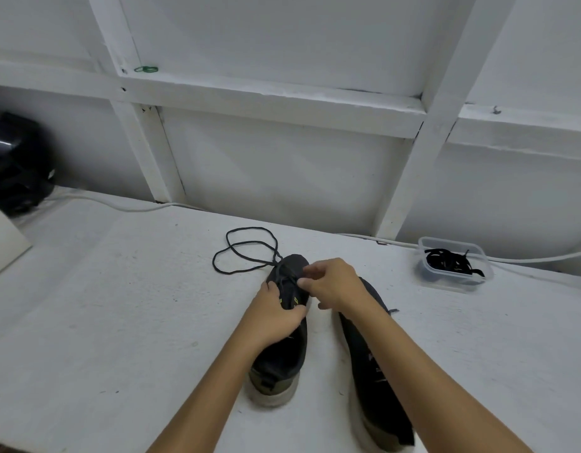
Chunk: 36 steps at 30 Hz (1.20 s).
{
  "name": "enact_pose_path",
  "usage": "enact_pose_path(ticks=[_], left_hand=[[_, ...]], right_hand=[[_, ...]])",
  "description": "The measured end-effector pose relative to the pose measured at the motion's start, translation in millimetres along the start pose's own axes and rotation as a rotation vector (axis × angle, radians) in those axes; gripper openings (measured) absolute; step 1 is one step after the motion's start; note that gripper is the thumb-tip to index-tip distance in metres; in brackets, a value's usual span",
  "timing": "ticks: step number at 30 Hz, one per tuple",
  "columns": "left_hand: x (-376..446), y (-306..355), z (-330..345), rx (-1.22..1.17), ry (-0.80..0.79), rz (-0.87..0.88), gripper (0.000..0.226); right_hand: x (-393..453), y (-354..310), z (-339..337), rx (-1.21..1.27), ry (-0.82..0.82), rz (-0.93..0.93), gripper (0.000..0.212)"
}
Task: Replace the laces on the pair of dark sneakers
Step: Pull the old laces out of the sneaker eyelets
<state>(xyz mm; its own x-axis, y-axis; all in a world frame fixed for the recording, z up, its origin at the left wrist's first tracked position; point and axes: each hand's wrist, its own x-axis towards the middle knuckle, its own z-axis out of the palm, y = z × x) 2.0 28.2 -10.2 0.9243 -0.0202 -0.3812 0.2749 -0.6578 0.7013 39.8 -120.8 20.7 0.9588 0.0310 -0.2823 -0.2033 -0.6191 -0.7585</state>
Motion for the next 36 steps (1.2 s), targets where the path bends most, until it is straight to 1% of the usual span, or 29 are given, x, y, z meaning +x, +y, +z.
enact_pose_path(ticks=[2, 5, 6, 8, 9, 11, 14, 15, 16, 17, 18, 20, 21, 22, 23, 25, 26, 28, 29, 30, 32, 33, 34, 35, 36], left_hand=[[-2, -1, 6, -0.003, 0.0, -0.004, 0.076], [-4, -6, 9, 0.064, 0.038, 0.026, 0.084], [-5, -8, 9, 0.087, 0.074, 0.048, 0.083], [-6, -11, 10, 0.122, 0.155, 0.107, 0.073], [-7, -12, 10, 0.157, 0.166, 0.114, 0.069], [-6, -12, 10, 0.168, 0.102, 0.055, 0.071], [-1, -11, 11, 0.119, 0.005, -0.02, 0.073], [-1, -10, 11, 0.115, -0.004, -0.031, 0.073], [-1, -10, 11, 0.113, -0.006, -0.04, 0.074], [-1, -10, 11, 0.113, -0.006, -0.048, 0.075], [-1, -10, 11, 0.113, -0.006, -0.052, 0.075], [0, -10, 11, 0.114, -0.005, -0.058, 0.077], [0, -10, 11, 0.117, -0.004, -0.063, 0.077], [0, -10, 11, 0.117, -0.004, -0.066, 0.077], [0, -10, 11, 0.115, -0.006, -0.066, 0.077], [0, -10, 11, 0.108, -0.01, -0.062, 0.077], [0, -11, 10, 0.103, -0.011, -0.061, 0.077], [-1, -11, 10, 0.093, -0.011, -0.06, 0.077], [-1, -11, 10, 0.091, -0.011, -0.062, 0.077], [-1, -11, 10, 0.087, -0.012, -0.063, 0.077], [-2, -11, 10, 0.083, -0.014, -0.062, 0.077], [-3, -10, 9, 0.085, -0.014, -0.061, 0.076], [-3, -10, 10, 0.089, -0.015, -0.061, 0.076], [-2, -9, 10, 0.094, -0.015, -0.061, 0.076], [-2, -9, 10, 0.099, -0.014, -0.06, 0.076]], right_hand=[[8, -1, 2, -0.138, -0.013, -0.069, 0.029], [16, 0, 5, -0.242, -0.006, -0.104, 0.012], [18, 1, 5, -0.247, -0.016, -0.094, 0.007], [20, 2, 2, -0.218, -0.045, -0.067, 0.011], [20, 2, 1, -0.182, -0.058, -0.047, 0.012], [21, 0, -3, -0.043, -0.021, -0.002, 0.011], [25, -11, -19, 0.253, 0.205, 0.031, 0.012], [26, -14, -27, 0.318, 0.263, 0.033, 0.012], [27, -15, -33, 0.336, 0.284, 0.031, 0.014], [27, -13, -36, 0.306, 0.261, 0.035, 0.017], [25, -11, -37, 0.245, 0.196, 0.055, 0.022], [20, -3, -29, 0.078, 0.008, 0.122, 0.036], [17, 2, -22, 0.011, -0.068, 0.138, 0.041], [15, 4, -15, -0.026, -0.105, 0.128, 0.039], [13, 6, -7, -0.042, -0.096, 0.096, 0.034], [13, 6, 5, -0.091, -0.004, -0.003, 0.02], [14, 6, 9, -0.132, 0.027, -0.046, 0.018], [17, 5, 11, -0.194, 0.043, -0.091, 0.021], [18, 5, 10, -0.177, 0.076, -0.099, 0.022], [21, 4, 7, -0.102, 0.147, -0.094, 0.021], [26, 0, -7, 0.178, 0.338, -0.042, 0.019], [27, -3, -16, 0.316, 0.408, -0.008, 0.018], [27, -6, -23, 0.392, 0.432, 0.024, 0.018], [27, -6, -28, 0.382, 0.396, 0.05, 0.021], [25, -5, -28, 0.308, 0.305, 0.082, 0.025]])
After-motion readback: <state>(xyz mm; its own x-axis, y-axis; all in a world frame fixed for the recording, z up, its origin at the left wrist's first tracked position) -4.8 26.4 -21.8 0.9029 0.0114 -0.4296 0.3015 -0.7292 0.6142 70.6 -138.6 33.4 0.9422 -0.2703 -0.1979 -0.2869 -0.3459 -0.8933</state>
